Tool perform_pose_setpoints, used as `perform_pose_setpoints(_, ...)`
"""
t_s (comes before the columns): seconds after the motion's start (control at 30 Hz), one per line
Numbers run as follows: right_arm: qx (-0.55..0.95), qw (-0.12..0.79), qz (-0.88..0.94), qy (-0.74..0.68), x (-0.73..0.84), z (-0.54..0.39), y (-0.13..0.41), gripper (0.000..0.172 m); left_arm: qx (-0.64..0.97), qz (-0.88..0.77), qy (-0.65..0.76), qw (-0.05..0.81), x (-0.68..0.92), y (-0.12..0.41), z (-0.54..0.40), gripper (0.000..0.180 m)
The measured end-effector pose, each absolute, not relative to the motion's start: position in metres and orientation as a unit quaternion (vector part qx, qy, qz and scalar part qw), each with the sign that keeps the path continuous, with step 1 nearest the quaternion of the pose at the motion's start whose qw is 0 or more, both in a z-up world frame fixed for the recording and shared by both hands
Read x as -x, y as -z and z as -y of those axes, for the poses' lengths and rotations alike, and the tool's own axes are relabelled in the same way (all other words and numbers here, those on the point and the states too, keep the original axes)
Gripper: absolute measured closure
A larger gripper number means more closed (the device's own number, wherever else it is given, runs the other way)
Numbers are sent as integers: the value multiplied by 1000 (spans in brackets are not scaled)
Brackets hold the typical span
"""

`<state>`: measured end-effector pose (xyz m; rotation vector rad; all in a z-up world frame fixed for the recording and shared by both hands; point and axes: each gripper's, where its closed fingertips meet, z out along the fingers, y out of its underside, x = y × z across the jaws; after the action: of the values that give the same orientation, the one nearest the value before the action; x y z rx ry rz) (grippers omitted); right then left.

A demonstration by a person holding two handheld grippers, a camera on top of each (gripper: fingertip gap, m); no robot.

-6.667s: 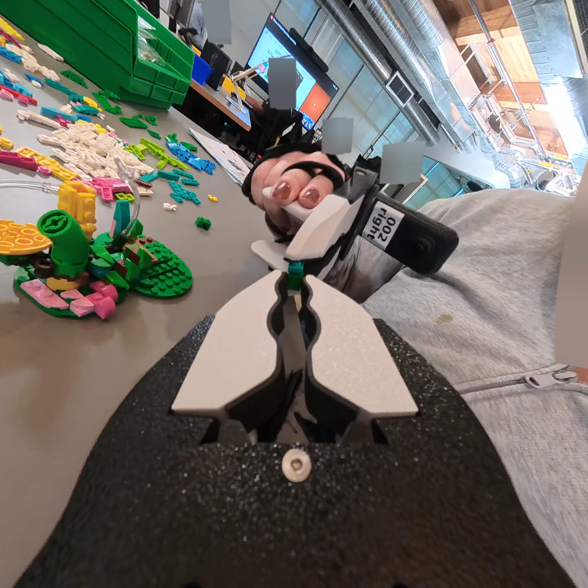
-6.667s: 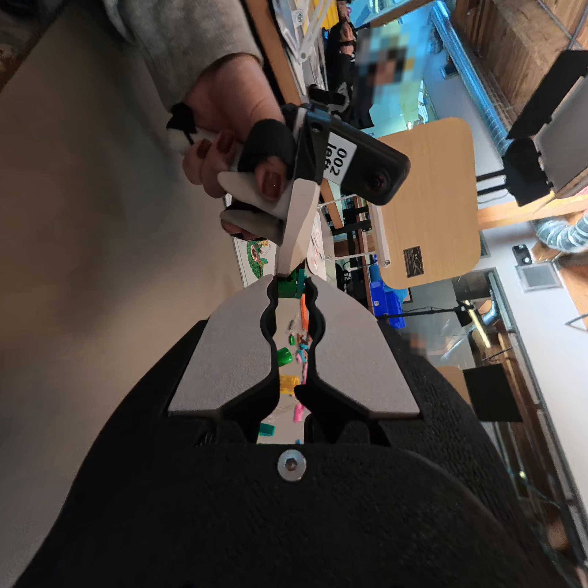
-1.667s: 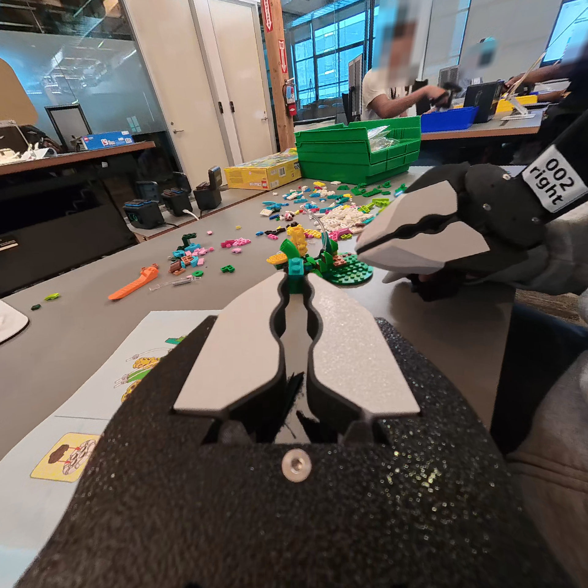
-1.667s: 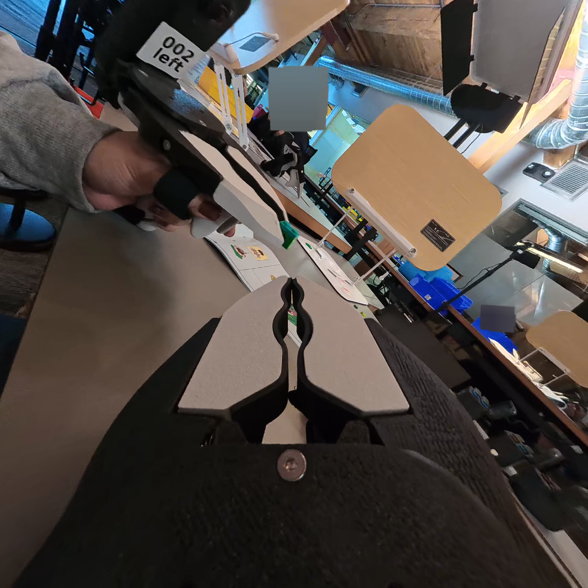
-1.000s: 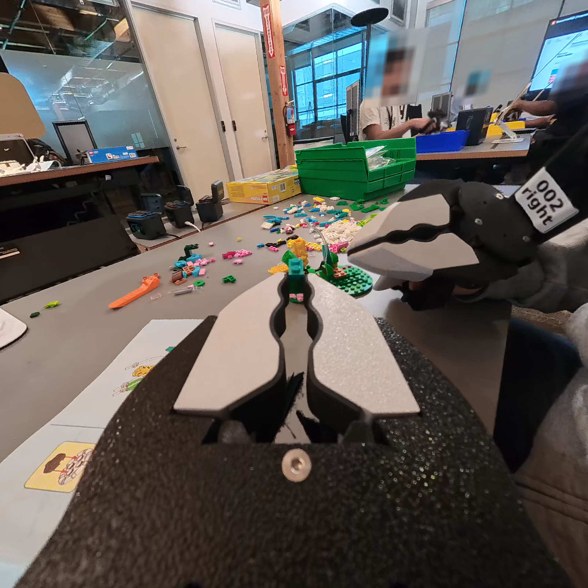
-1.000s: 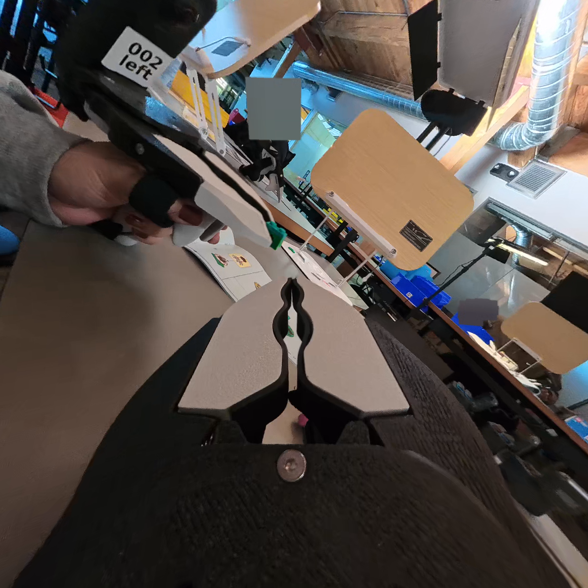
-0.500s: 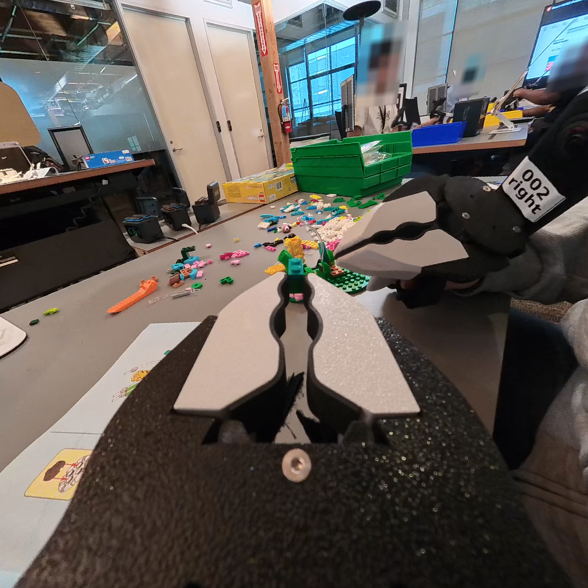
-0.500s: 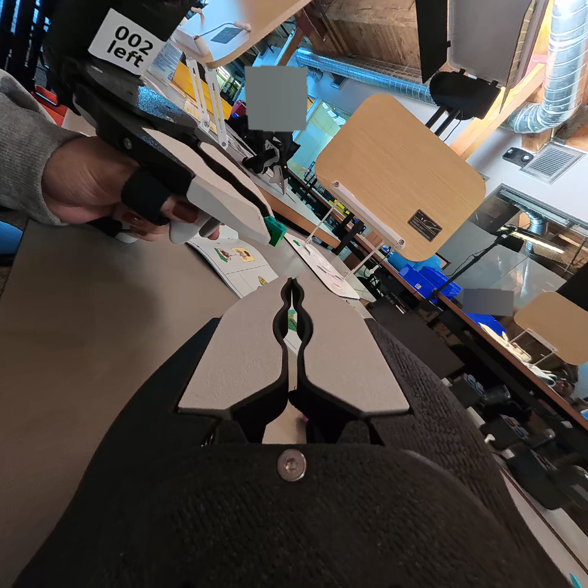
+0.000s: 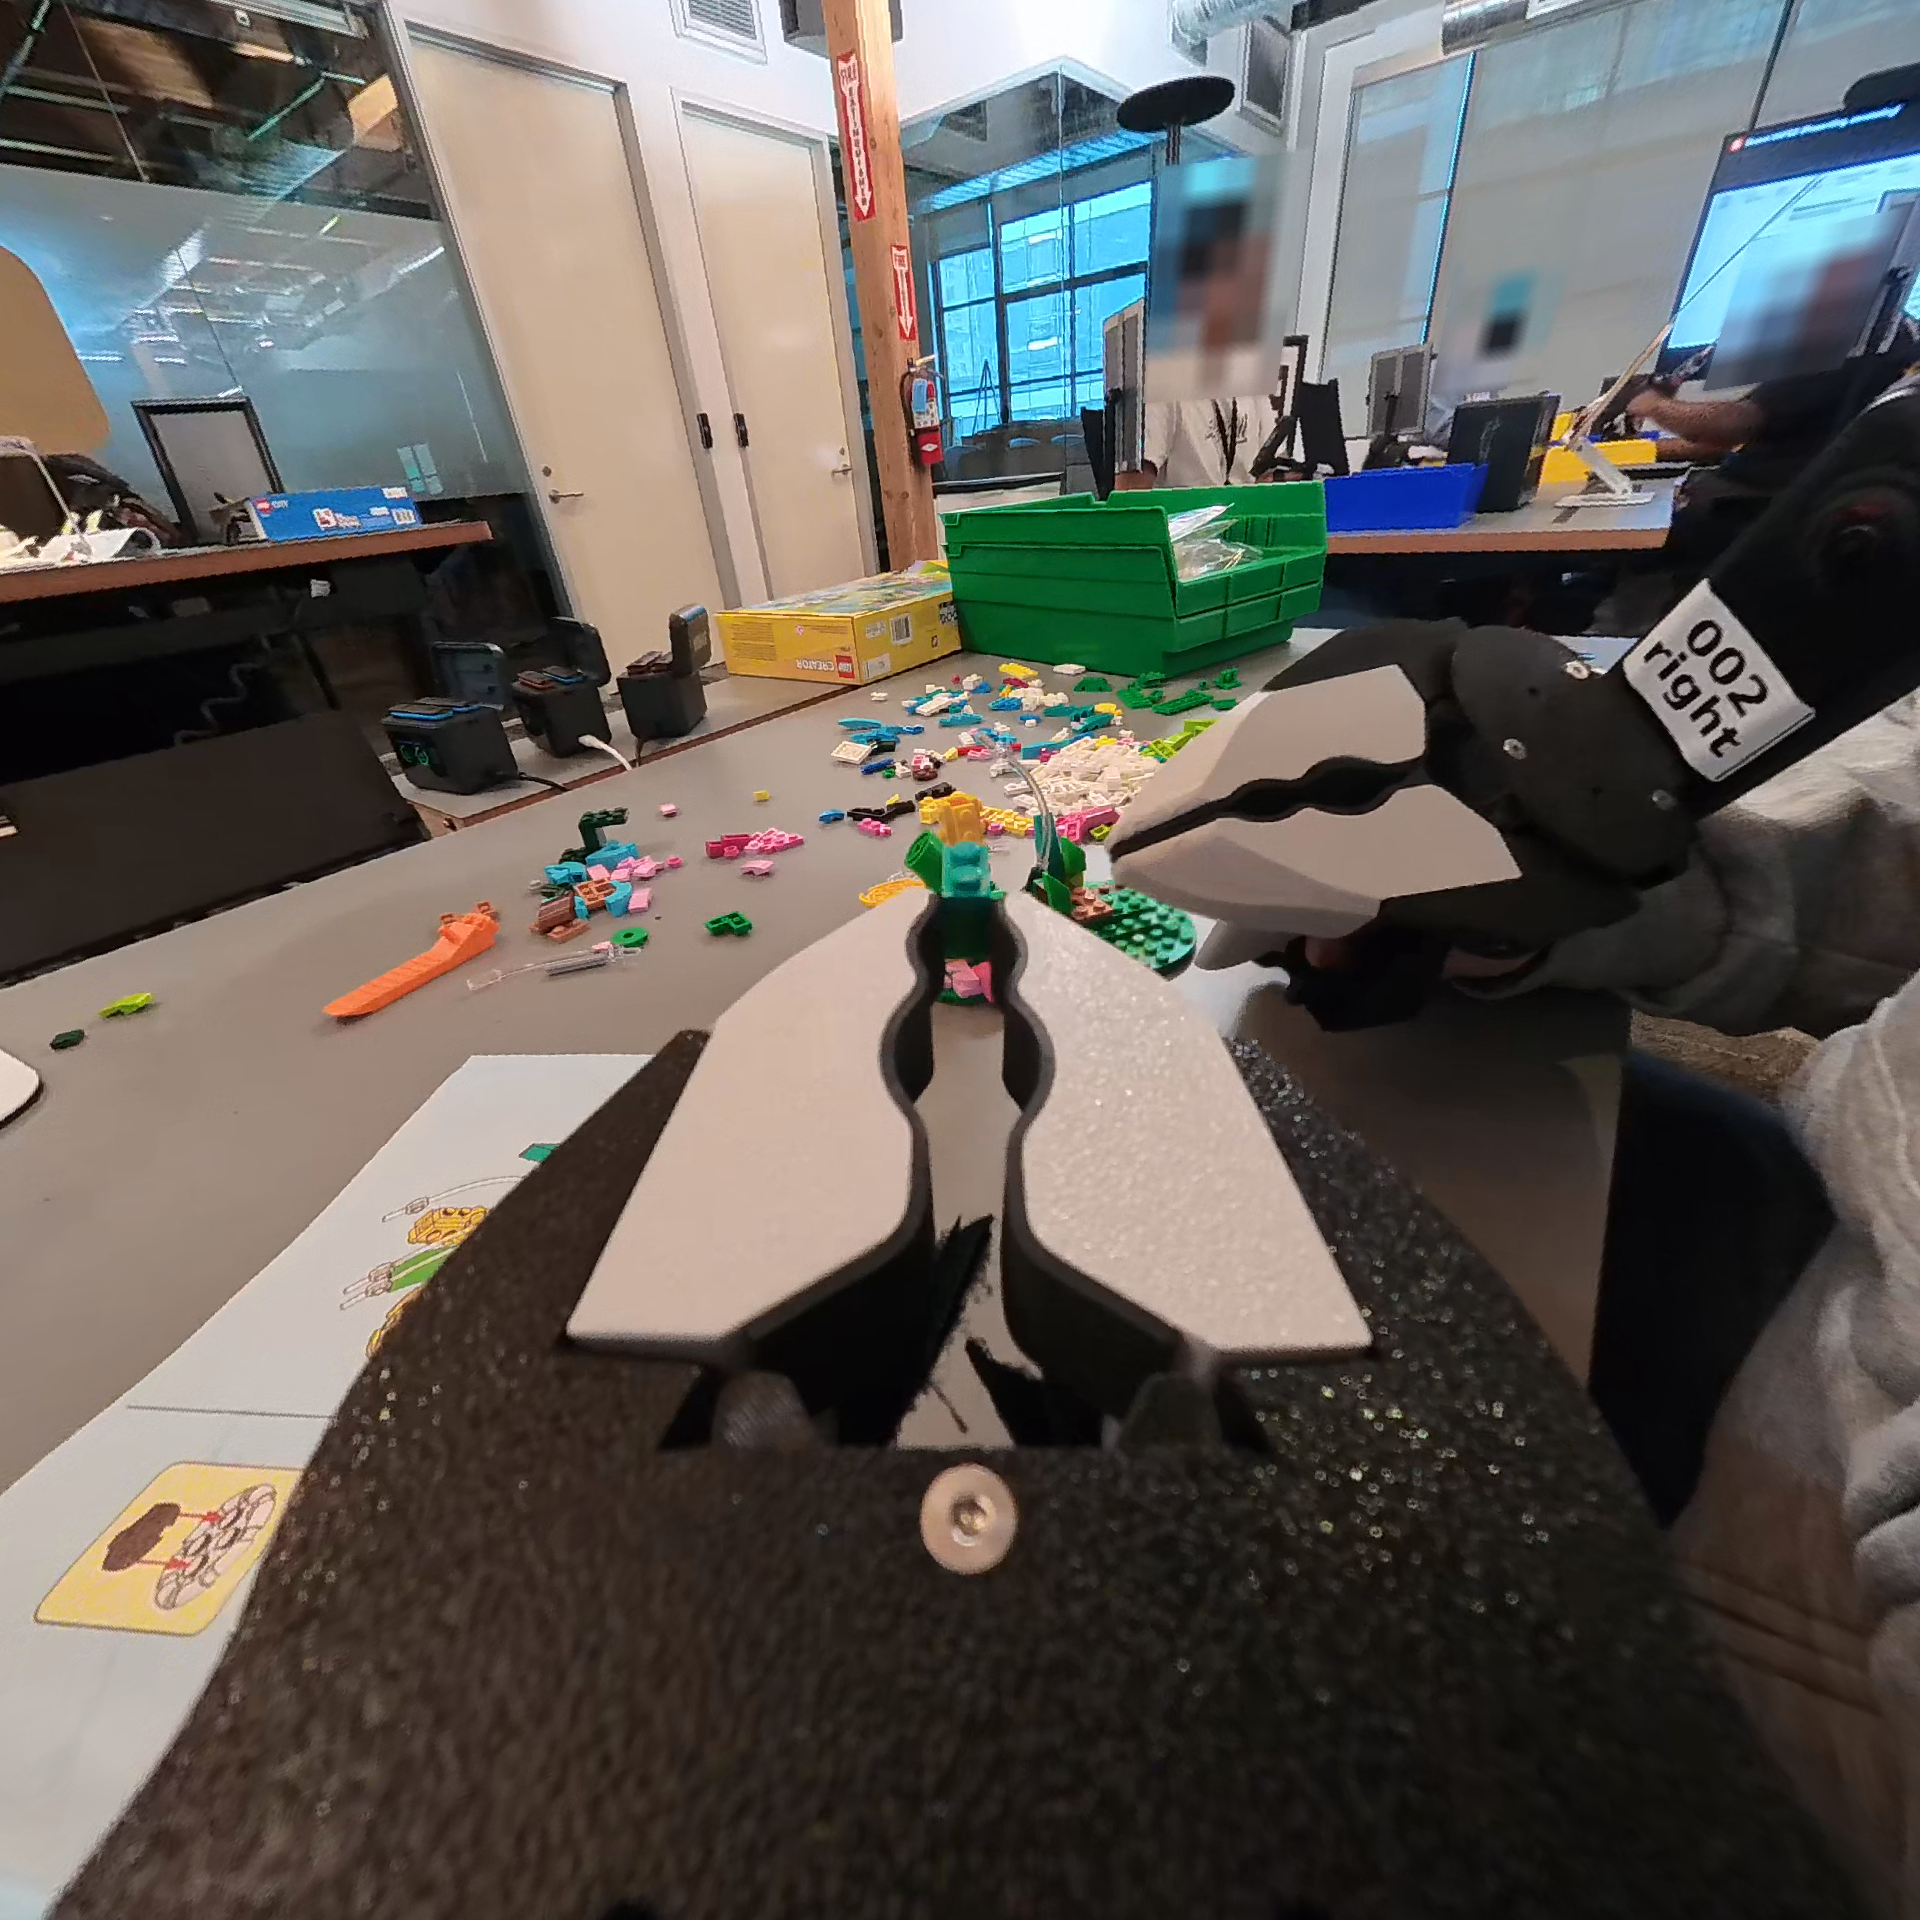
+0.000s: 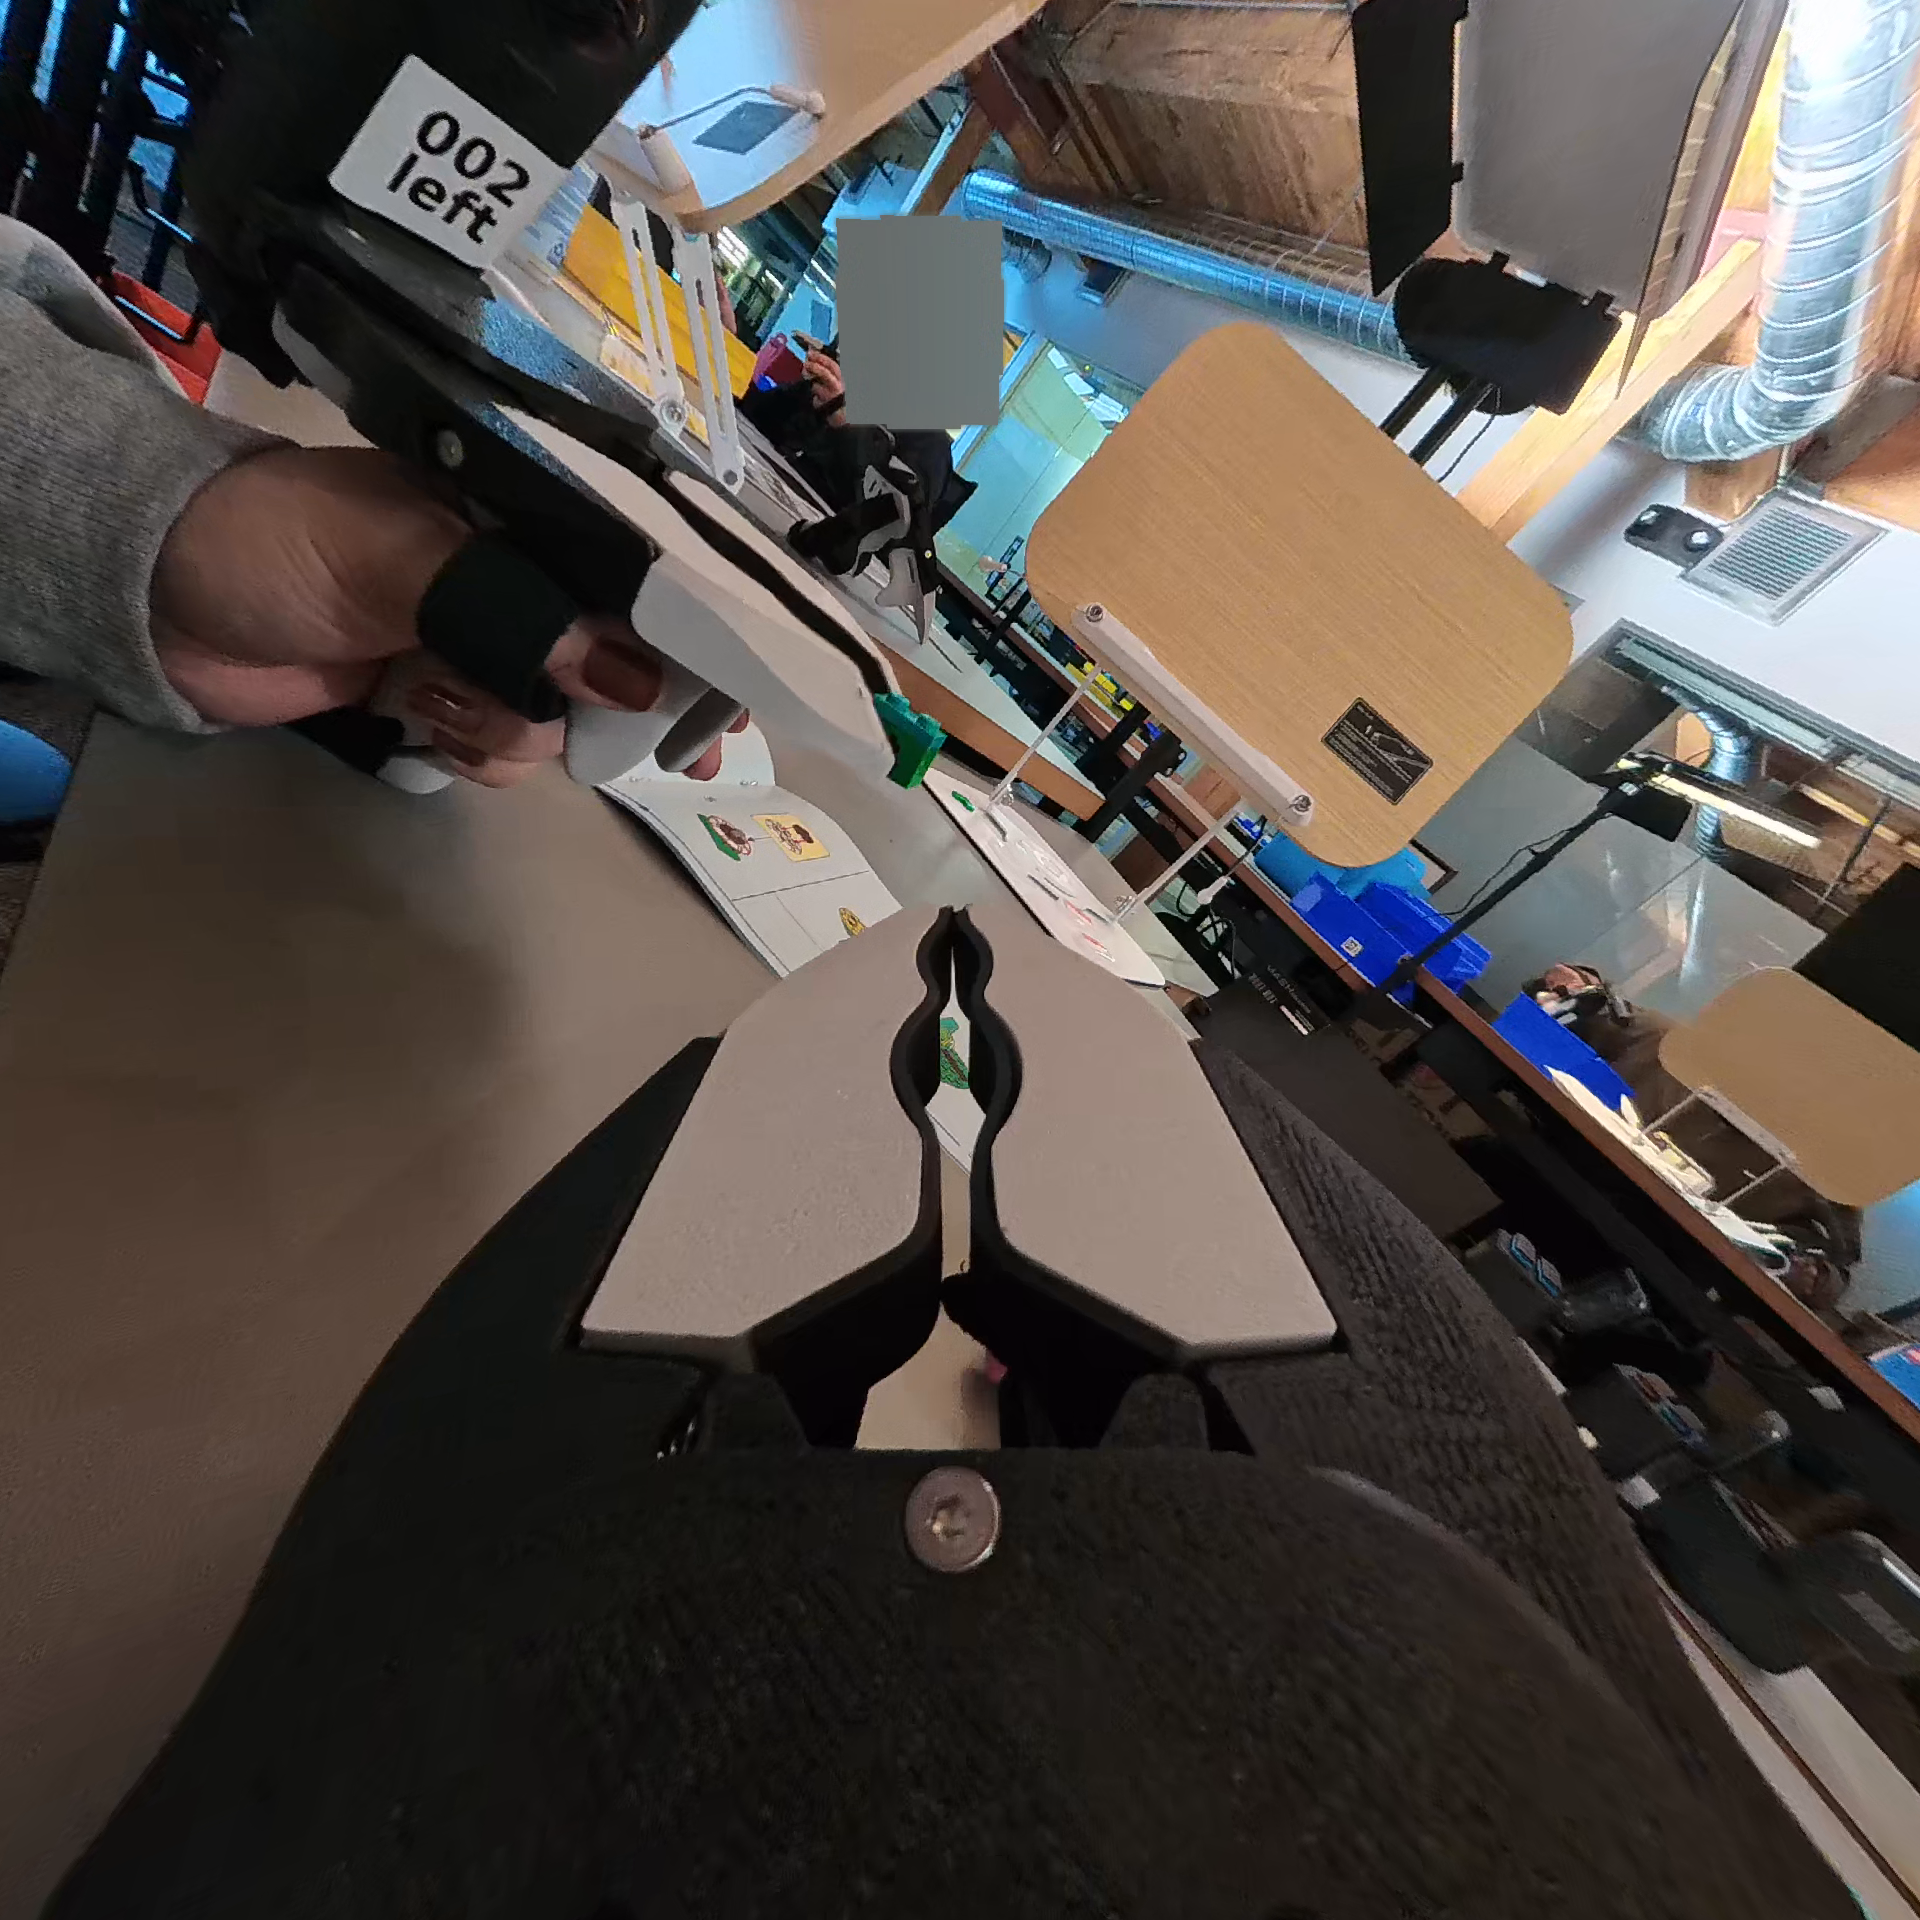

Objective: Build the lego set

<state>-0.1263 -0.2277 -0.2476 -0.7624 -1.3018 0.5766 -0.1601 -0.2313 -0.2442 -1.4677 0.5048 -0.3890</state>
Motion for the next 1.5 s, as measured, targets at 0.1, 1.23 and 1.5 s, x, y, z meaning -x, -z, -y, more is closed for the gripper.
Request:
perform_pose_setpoints(0.1,341,689,585,-257,127,228,249,172,658,-229,172,696,159,245,231,172)
perform_pose_setpoints(1.23,493,558,624,-237,75,204,250,164,737,-518,-172,399,153,322,206,172)
perform_pose_setpoints(1.5,543,570,582,-207,12,183,249,165,743,-589,-200,247,146,340,212,169)
